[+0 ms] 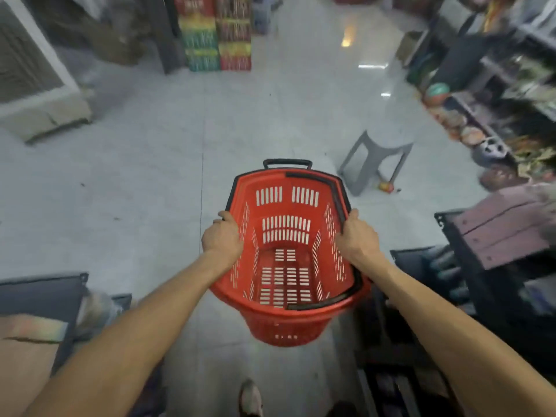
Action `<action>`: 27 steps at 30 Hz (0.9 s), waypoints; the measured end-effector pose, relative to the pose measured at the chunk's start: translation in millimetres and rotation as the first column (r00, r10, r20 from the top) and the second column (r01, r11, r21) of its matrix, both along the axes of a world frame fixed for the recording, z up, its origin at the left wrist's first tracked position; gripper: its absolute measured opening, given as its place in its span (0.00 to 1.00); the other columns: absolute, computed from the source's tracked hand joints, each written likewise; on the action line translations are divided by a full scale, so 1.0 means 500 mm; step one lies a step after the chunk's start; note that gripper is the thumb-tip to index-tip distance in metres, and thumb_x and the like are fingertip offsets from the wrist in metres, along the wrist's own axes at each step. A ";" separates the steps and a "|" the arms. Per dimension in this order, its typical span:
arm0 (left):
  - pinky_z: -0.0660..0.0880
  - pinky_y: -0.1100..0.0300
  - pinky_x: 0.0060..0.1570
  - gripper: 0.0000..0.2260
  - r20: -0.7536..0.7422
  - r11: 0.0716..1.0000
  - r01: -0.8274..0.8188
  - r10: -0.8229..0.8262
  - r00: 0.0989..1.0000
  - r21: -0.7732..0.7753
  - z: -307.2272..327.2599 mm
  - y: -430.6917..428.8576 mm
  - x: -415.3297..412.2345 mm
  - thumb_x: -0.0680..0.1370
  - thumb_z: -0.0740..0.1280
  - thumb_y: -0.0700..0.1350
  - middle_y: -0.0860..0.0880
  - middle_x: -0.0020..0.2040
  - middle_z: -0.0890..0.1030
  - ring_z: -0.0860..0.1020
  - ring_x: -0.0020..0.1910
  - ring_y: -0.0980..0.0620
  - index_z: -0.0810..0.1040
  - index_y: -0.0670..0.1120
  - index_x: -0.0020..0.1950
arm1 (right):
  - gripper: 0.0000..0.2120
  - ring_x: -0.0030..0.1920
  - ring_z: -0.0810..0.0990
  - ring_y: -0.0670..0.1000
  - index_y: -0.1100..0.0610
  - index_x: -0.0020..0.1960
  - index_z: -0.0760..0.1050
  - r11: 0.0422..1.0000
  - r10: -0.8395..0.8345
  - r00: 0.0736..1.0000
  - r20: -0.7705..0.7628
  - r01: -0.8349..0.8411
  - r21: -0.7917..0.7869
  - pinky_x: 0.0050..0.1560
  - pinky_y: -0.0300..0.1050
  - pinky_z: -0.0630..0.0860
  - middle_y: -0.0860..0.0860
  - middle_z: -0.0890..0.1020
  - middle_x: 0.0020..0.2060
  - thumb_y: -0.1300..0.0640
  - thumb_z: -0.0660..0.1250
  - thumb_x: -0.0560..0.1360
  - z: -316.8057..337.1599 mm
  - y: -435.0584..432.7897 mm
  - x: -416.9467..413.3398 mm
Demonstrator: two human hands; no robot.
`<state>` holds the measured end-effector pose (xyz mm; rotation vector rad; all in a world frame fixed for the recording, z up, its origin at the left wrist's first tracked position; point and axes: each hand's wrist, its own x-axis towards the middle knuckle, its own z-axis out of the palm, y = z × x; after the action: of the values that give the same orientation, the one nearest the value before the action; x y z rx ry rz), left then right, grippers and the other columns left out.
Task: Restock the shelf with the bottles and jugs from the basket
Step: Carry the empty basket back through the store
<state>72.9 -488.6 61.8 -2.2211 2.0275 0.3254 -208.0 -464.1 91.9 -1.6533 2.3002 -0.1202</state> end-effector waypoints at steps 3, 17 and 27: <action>0.79 0.49 0.50 0.40 0.015 0.998 0.029 -0.028 0.999 -0.064 0.127 -0.099 0.005 0.77 0.72 0.48 0.38 0.62 0.79 0.83 0.56 0.40 0.53 0.34 0.79 | 0.21 0.43 0.80 0.63 0.55 0.69 0.62 0.993 0.043 0.999 -0.028 -0.046 -0.113 0.41 0.50 0.69 0.60 0.83 0.48 0.53 0.60 0.78 0.107 -0.082 0.004; 0.76 0.53 0.38 0.30 -0.125 0.972 -0.018 -0.012 0.992 -0.235 0.348 -0.631 -0.141 0.75 0.74 0.52 0.46 0.48 0.79 0.80 0.43 0.46 0.65 0.41 0.69 | 0.16 0.40 0.72 0.55 0.51 0.66 0.71 0.938 0.079 0.992 -0.095 -0.106 -0.329 0.43 0.46 0.69 0.55 0.84 0.51 0.51 0.60 0.80 0.335 -0.590 -0.176; 0.72 0.56 0.33 0.30 -0.111 0.963 -0.012 -0.019 0.994 -0.269 0.404 -0.989 -0.264 0.75 0.75 0.54 0.47 0.48 0.79 0.79 0.40 0.48 0.65 0.43 0.68 | 0.20 0.42 0.77 0.54 0.50 0.69 0.70 0.930 0.092 0.995 -0.030 -0.097 -0.354 0.45 0.47 0.76 0.54 0.84 0.53 0.47 0.62 0.79 0.380 -0.937 -0.302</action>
<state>-59.0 -983.2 263.6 -2.4027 2.2550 0.1873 -359.1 -932.5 281.8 -1.9351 2.3047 -0.5343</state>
